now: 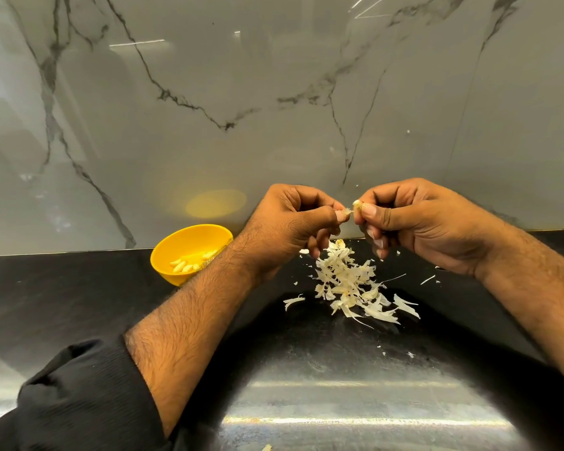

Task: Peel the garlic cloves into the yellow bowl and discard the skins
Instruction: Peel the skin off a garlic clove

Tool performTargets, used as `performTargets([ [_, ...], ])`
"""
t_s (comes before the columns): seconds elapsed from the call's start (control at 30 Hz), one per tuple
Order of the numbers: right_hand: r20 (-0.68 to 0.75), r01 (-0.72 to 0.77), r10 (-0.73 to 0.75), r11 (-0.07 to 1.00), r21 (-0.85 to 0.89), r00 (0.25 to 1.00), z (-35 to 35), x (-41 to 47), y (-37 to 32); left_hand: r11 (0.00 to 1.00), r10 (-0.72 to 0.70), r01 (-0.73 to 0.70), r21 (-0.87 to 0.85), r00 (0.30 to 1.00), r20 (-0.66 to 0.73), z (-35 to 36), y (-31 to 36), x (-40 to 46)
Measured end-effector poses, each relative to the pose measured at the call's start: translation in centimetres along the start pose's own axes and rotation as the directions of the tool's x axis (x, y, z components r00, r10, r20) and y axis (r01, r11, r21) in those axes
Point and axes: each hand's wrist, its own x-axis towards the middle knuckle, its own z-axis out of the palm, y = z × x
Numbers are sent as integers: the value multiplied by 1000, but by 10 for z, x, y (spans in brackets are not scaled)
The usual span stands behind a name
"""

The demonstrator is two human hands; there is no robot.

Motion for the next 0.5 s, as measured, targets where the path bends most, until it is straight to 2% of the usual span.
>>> performTargets([
  [0.1,27,0,-3,994,110,1000,-3,-1,-2,995,-45,48,93,998,-43,-4,-1,0],
  [0.2,28,-32,28,984,174,999,-4,-1,-4,929,45,7,370,990,-131,-8,-3,3],
  [0.23,33,-46,41,984,172,999,-4,-1,-4,913,67,-4,409,988,-141,-9,-3,4],
  [0.33,53,-71,65,991,113,996,-3,0,-3,933,92,-29,360,983,-162,-6,1,2],
  [0.4,35,-79,77,995,61,996,-2,0,-4,931,186,-129,340,973,-139,-7,3,2],
  [0.5,-17,-79,80,997,19,997,0,0,-5,858,359,-305,412,932,-57,-6,6,0],
])
